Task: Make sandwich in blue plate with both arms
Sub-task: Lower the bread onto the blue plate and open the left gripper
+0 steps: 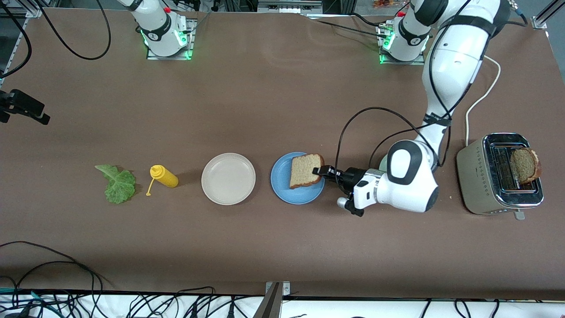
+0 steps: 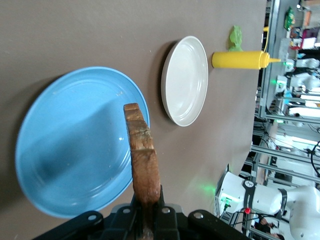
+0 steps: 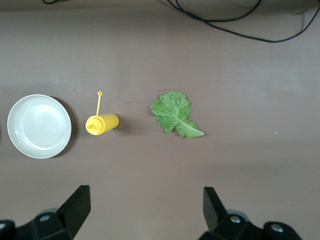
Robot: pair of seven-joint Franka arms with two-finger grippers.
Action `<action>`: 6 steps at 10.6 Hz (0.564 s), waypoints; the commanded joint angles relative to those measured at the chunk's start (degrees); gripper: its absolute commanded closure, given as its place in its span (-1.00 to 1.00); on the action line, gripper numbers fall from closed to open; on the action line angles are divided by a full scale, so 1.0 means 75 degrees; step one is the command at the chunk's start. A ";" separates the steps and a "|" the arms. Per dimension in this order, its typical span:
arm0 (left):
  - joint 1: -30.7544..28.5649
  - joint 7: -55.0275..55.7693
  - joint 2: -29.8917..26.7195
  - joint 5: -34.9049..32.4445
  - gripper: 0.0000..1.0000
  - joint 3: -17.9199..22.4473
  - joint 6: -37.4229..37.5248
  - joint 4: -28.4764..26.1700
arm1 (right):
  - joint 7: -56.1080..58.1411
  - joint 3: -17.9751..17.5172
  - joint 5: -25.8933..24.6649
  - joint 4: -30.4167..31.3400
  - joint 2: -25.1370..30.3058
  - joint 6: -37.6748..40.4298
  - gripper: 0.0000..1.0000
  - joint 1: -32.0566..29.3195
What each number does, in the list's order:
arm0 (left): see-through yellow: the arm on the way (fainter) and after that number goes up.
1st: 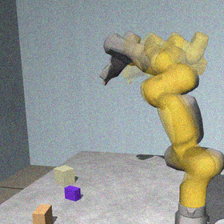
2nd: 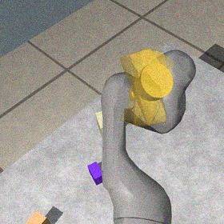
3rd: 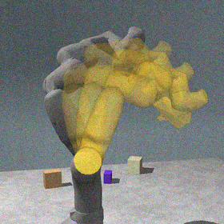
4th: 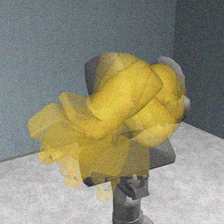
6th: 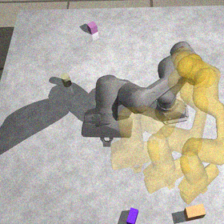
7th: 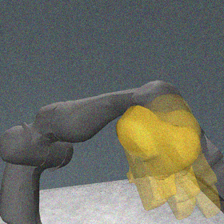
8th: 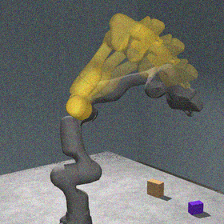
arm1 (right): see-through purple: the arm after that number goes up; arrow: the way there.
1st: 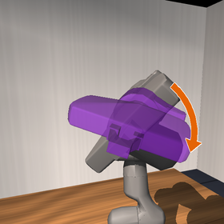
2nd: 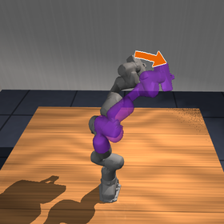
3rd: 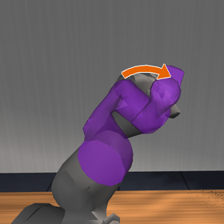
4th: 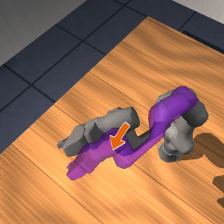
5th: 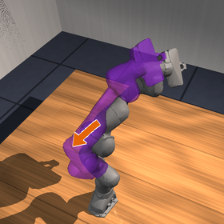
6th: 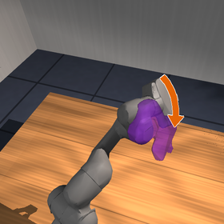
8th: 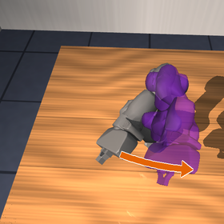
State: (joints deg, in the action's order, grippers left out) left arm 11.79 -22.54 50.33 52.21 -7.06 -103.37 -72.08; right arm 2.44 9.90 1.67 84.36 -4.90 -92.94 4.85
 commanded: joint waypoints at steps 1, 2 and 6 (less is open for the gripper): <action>0.0139 -0.1001 0.0355 0.0527 1.00 0.0038 -0.0092 0.0049 | 0.0002 0.0027 0.0094 -0.0080 0.0032 0.0111 -1.00 -0.0014; 0.0139 -0.1107 0.0414 0.0527 1.00 0.0038 -0.0092 0.0049 | 0.0014 0.0039 0.0094 -0.0080 0.0032 0.0110 -1.00 -0.0014; 0.0174 -0.1237 0.0648 0.0538 0.90 0.0038 -0.0453 0.0049 | 0.0002 0.0039 0.0094 -0.0080 0.0032 0.0111 -1.00 -0.0014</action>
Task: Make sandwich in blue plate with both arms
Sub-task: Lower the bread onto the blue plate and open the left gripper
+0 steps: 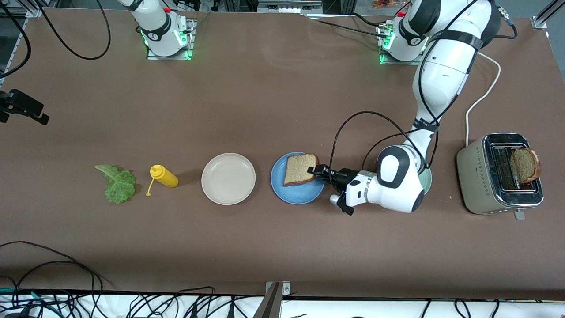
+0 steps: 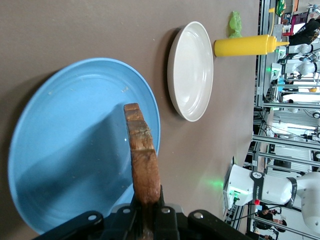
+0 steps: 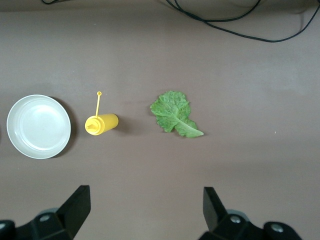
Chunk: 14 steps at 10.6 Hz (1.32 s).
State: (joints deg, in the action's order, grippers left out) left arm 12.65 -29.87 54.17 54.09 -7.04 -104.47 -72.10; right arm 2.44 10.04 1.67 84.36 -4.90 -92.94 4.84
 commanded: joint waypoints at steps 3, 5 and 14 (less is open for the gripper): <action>0.0142 -0.0656 0.0218 0.0792 0.77 0.0048 -0.0355 0.0039 | 0.0002 0.0021 0.0094 -0.0079 0.0032 0.0110 -1.00 -0.0012; 0.0107 -0.1124 0.0265 0.0699 -0.99 0.0048 -0.0367 0.0050 | 0.0002 0.0021 0.0094 -0.0079 0.0032 0.0110 -1.00 -0.0012; -0.0245 -0.1328 -0.0273 -0.2134 -1.00 0.0294 -0.0134 0.0085 | 0.0002 0.0021 0.0094 -0.0079 0.0032 0.0110 -1.00 -0.0012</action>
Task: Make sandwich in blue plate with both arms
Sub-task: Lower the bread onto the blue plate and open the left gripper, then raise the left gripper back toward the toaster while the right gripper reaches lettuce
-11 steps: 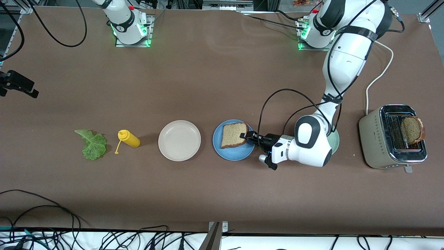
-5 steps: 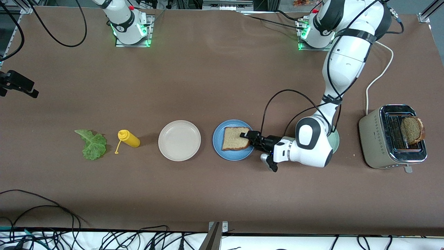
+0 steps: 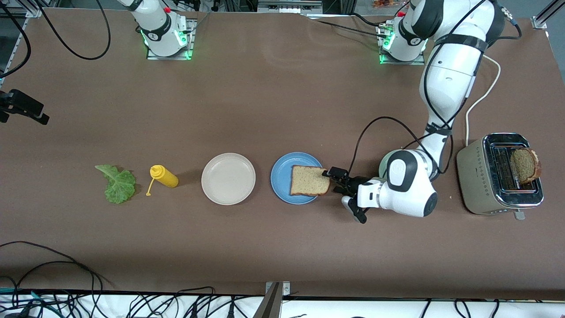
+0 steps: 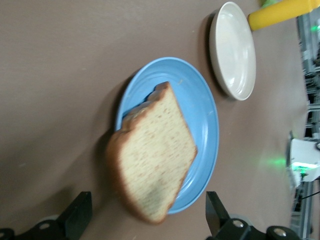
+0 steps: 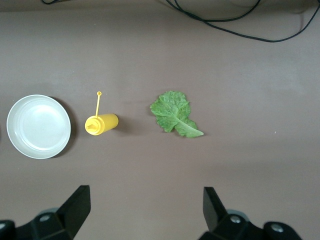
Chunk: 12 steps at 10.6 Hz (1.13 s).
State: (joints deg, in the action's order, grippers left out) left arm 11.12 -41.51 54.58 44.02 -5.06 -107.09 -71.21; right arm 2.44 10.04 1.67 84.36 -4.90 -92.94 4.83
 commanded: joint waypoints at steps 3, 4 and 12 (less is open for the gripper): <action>-0.0041 0.1370 -0.0993 -0.2102 -1.00 0.0019 0.0637 -0.0009 | 0.0014 0.0021 0.0094 -0.0080 0.0032 0.0110 -1.00 -0.0012; -0.0041 0.1804 -0.1321 -0.2758 -1.00 0.0018 0.0801 -0.0009 | 0.0002 0.0032 0.0094 -0.0080 0.0032 0.0110 -1.00 -0.0012; -0.0310 0.3472 -0.3759 -0.6162 -1.00 0.0077 0.2347 -0.0044 | 0.0002 0.0021 0.0094 -0.0080 0.0032 0.0122 -1.00 -0.0012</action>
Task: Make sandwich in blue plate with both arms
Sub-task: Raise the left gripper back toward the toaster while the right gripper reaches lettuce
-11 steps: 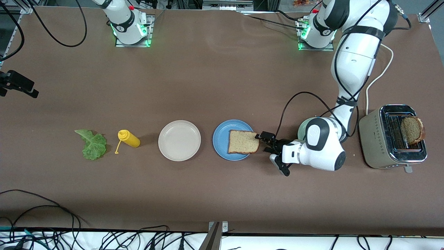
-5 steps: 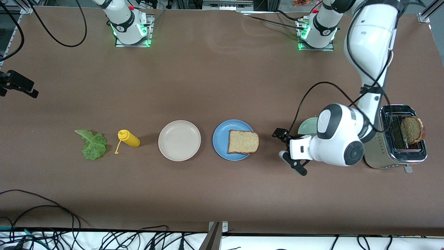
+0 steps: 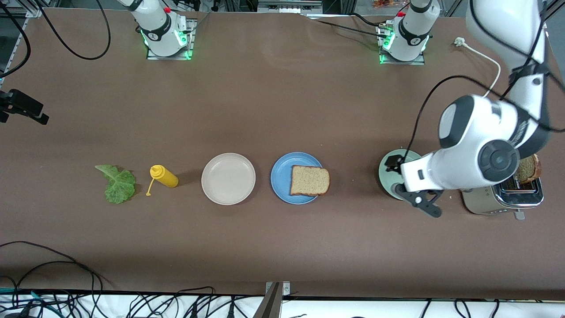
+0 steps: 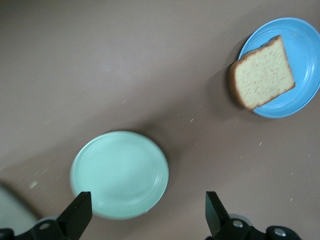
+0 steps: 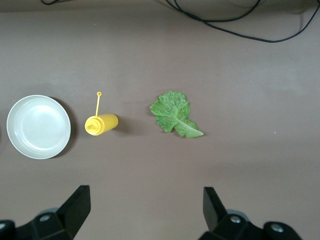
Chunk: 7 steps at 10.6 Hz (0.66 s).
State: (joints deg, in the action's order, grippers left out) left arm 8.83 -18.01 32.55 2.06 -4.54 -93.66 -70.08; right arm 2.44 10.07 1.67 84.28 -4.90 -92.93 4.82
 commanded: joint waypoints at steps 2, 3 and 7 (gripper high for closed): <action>-0.0100 0.0676 -0.1431 -0.0580 -1.00 0.0008 0.1480 -0.0207 | -0.0009 -0.0018 0.0105 -0.0070 0.0021 0.0122 -1.00 0.0013; -0.0135 0.0818 -0.1735 -0.0568 -1.00 -0.0004 0.1693 -0.0219 | -0.0010 -0.0018 0.0105 -0.0070 0.0021 0.0122 -1.00 0.0013; -0.0287 0.1241 -0.2242 -0.0556 -1.00 -0.0016 0.2351 -0.0277 | -0.0021 -0.0053 0.0070 -0.0047 0.0009 0.0168 -1.00 0.0072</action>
State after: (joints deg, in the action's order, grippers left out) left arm 7.22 -10.57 17.87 -0.46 -4.36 -77.37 -70.21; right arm 2.44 9.88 1.67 84.28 -4.95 -92.92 4.94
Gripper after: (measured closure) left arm 0.000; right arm 0.000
